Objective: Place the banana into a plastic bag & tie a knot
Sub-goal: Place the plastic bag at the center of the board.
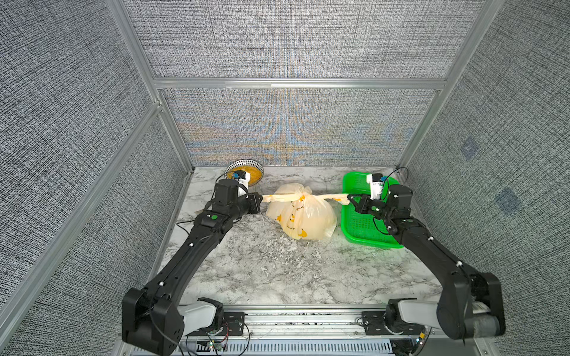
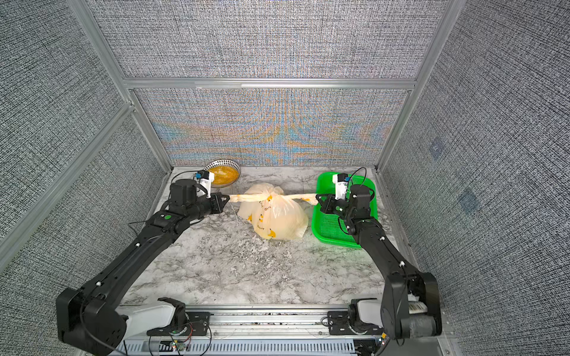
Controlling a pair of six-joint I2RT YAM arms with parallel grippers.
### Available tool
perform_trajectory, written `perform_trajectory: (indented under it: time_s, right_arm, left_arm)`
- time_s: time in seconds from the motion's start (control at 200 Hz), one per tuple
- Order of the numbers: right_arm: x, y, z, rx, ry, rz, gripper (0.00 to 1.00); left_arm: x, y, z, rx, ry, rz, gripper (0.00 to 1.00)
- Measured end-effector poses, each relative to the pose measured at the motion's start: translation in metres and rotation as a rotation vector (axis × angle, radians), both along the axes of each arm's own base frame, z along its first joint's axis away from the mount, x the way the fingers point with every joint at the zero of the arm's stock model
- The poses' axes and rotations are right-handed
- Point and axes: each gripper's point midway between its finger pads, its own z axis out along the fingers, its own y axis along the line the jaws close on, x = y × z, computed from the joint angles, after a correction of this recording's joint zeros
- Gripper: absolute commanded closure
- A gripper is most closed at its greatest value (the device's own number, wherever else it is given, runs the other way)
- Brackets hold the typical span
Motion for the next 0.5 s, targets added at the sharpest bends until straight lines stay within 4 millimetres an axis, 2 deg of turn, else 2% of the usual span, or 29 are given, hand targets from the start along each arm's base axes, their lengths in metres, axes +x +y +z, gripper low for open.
perform_trajectory:
  time_s: [0.1,0.285,0.32,0.36,0.43,0.5]
  right_arm:
    - [0.003,0.001,-0.015,-0.006,0.027,0.003,1.00]
    - [0.008,0.000,-0.006,-0.013,-0.009,0.003,1.00]
    - [0.008,0.001,-0.003,-0.013,-0.017,0.004,1.00]
    - [0.009,0.001,0.001,-0.015,-0.028,0.007,0.87]
    - [0.012,-0.002,0.007,-0.029,-0.047,-0.012,0.65]
    - [0.015,-0.012,0.013,-0.057,-0.065,-0.055,0.36]
  left_arm:
    - [0.010,-0.001,-0.017,0.031,0.038,0.004,1.00]
    - [0.019,-0.002,-0.013,0.049,0.021,-0.001,1.00]
    - [0.019,-0.001,-0.011,0.051,0.018,-0.001,0.90]
    - [0.019,-0.001,-0.008,0.053,0.011,0.001,0.77]
    - [0.021,0.007,-0.002,0.083,-0.013,0.029,0.46]
    - [0.023,0.023,0.006,0.115,-0.033,0.093,0.30]
